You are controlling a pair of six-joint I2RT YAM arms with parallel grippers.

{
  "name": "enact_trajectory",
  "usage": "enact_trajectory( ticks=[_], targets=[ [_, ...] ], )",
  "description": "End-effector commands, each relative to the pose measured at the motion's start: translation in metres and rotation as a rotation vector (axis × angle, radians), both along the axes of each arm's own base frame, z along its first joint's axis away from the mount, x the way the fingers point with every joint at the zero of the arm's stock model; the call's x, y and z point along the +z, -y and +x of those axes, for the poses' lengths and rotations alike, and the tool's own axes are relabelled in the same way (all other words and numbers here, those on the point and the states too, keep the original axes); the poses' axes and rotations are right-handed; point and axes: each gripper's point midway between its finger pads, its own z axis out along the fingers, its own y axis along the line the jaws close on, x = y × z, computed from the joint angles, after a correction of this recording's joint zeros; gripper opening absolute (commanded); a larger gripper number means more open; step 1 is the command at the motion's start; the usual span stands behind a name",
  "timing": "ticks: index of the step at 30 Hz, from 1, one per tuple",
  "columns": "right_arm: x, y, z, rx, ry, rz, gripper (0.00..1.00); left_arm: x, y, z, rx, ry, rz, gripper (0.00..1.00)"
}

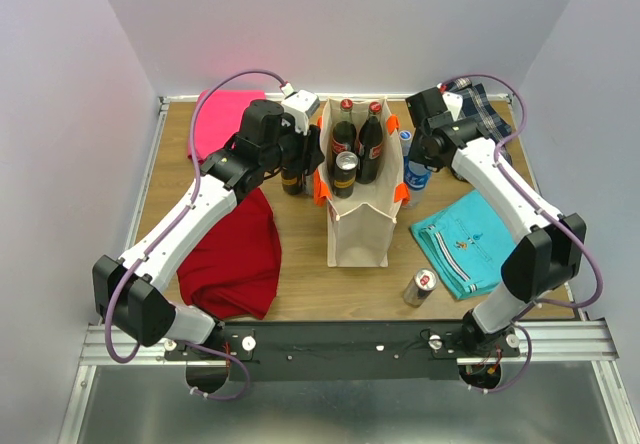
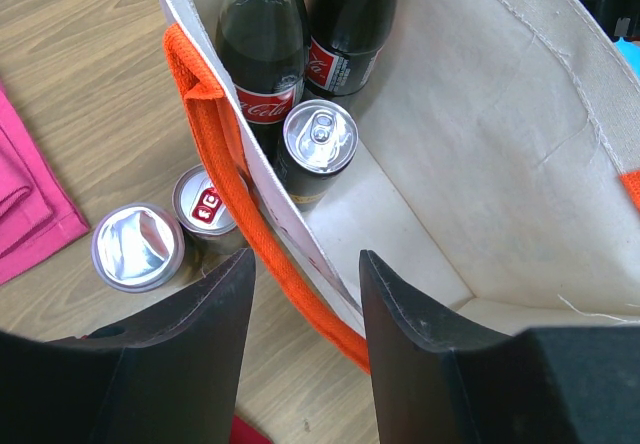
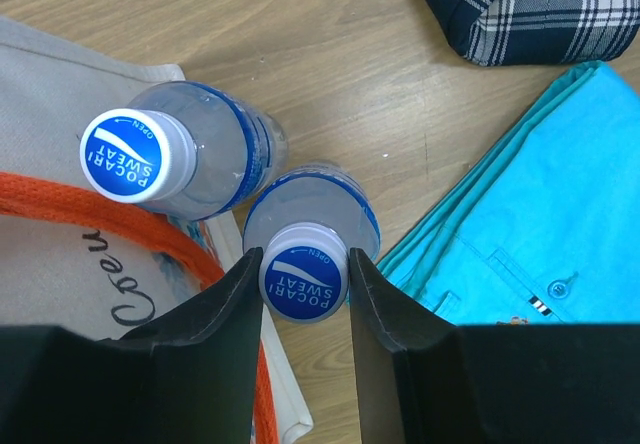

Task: Place the beverage into the canvas bag
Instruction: Pick up the drink from the center of the board.

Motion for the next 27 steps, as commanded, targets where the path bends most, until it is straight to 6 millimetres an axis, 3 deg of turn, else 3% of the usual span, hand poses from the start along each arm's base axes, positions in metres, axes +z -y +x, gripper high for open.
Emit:
enact_trajectory(
  ticks=[1,14,27],
  targets=[
    [0.010,-0.003,0.009,0.004,0.025,0.015,0.01,0.003,-0.004,0.004,0.018,0.020,0.014,0.55],
    [0.050,0.003,0.013,-0.017,0.120,0.013,0.01,0.003,-0.004,-0.001,-0.004,0.012,0.018,0.55],
    [0.063,0.007,0.008,-0.032,0.150,0.024,0.01,-0.003,-0.005,-0.006,-0.011,0.000,0.020,0.56]
  ],
)
